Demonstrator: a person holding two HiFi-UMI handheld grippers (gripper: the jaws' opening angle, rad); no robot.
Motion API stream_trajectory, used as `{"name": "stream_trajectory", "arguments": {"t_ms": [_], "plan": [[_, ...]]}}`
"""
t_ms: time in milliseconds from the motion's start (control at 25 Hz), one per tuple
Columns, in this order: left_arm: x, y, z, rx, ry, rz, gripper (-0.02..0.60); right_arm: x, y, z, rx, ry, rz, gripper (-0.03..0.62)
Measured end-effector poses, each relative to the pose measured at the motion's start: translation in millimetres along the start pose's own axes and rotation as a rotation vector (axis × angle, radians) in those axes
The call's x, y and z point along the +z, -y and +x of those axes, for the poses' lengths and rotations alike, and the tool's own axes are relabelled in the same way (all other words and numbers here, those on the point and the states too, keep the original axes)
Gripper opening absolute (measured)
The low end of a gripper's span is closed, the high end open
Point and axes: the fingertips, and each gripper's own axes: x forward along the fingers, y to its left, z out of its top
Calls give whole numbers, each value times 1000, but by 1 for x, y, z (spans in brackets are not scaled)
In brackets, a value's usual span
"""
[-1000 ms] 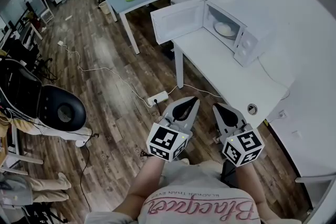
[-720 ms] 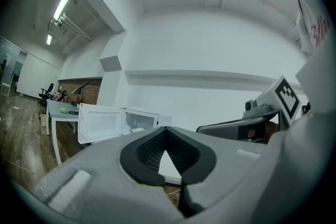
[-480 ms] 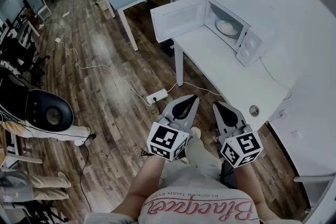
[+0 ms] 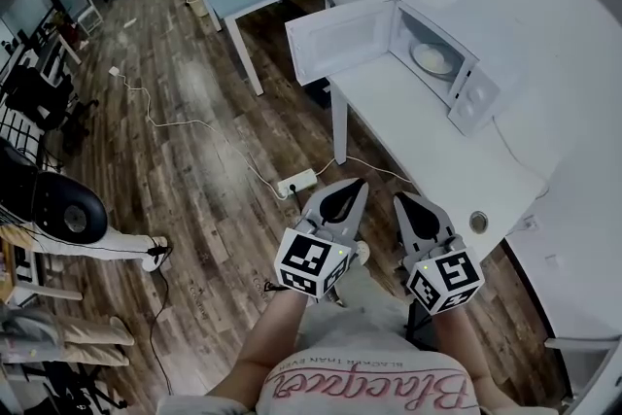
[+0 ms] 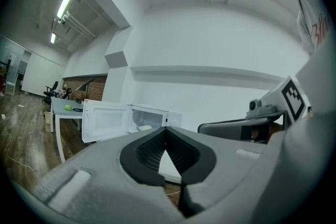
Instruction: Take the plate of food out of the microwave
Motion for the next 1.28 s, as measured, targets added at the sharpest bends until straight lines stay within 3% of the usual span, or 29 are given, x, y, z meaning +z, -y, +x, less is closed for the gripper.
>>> {"name": "stream_trajectory", "arguments": {"t_ms": [480,1120,1280], "plan": [[5,-28,59,-24,1,26,6,5,46,47,-43,-4,13,12],[9,-61,143,-150,-73,19,6,22,102,116,-67,-8,3,12],[11,-74,165,-141,-70,48,6,21,119,134,-70,-13,20,12]]}}
